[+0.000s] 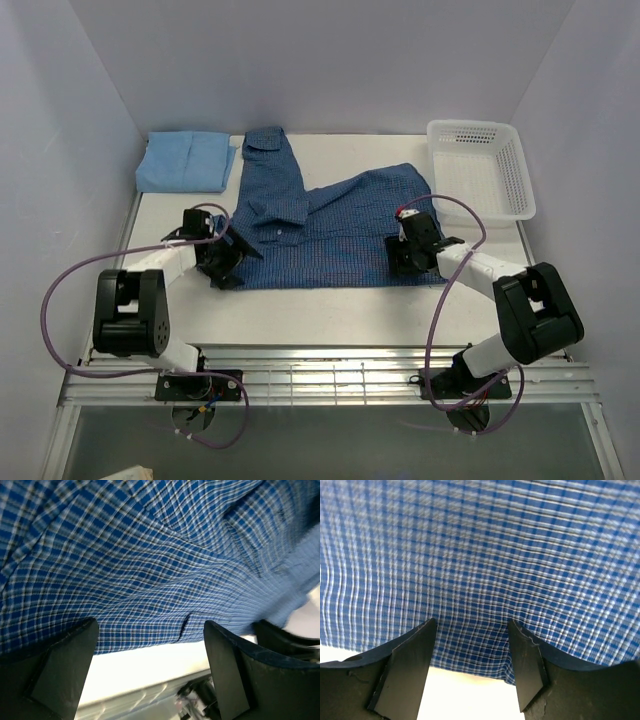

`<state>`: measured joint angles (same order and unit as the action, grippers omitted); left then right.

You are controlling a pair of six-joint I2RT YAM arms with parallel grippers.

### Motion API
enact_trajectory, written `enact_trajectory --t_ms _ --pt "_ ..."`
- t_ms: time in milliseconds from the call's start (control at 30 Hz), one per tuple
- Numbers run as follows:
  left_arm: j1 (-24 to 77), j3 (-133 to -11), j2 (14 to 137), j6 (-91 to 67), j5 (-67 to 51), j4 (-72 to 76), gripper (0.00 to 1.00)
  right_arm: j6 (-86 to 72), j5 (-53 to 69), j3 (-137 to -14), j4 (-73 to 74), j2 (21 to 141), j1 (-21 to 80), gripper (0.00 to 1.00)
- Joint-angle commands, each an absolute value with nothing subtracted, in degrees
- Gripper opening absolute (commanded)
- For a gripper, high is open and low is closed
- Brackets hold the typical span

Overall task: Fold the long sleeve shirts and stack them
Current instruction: Fold the shirt

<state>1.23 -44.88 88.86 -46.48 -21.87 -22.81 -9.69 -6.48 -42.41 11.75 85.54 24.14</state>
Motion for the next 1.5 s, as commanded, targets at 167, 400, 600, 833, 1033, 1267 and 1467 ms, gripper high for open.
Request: enact_trajectory --t_ms 167,400,600,833,1033,1267,1467 --pt "3.1 -38.4 68.6 -50.2 -8.3 -49.0 0.98 -14.0 -4.8 -37.2 20.8 78.7 24.8 0.67" --pt "3.1 -50.0 69.5 -47.5 -5.6 -47.7 0.98 -11.3 -6.9 -49.8 24.3 76.3 37.9 0.74" --pt "2.5 -54.4 73.0 -45.4 -3.1 -46.4 0.98 -8.5 -7.1 -62.7 16.4 84.3 49.8 0.91" --pt "0.1 -54.6 74.4 -44.6 -5.4 -46.2 0.98 -9.0 -10.4 -85.1 16.8 104.8 60.6 0.93" --pt "-5.6 -49.8 74.9 -45.4 -11.2 -44.6 0.98 -13.7 -13.1 -97.1 18.2 116.3 62.5 0.93" --pt "-6.8 -46.8 74.8 -45.3 -14.0 -43.2 0.98 -15.8 -19.4 -105.8 20.0 125.4 62.6 0.96" --pt "-6.8 -44.3 73.3 -46.1 -16.3 -41.6 0.98 -15.8 -22.5 -109.3 20.0 131.1 62.5 1.00"
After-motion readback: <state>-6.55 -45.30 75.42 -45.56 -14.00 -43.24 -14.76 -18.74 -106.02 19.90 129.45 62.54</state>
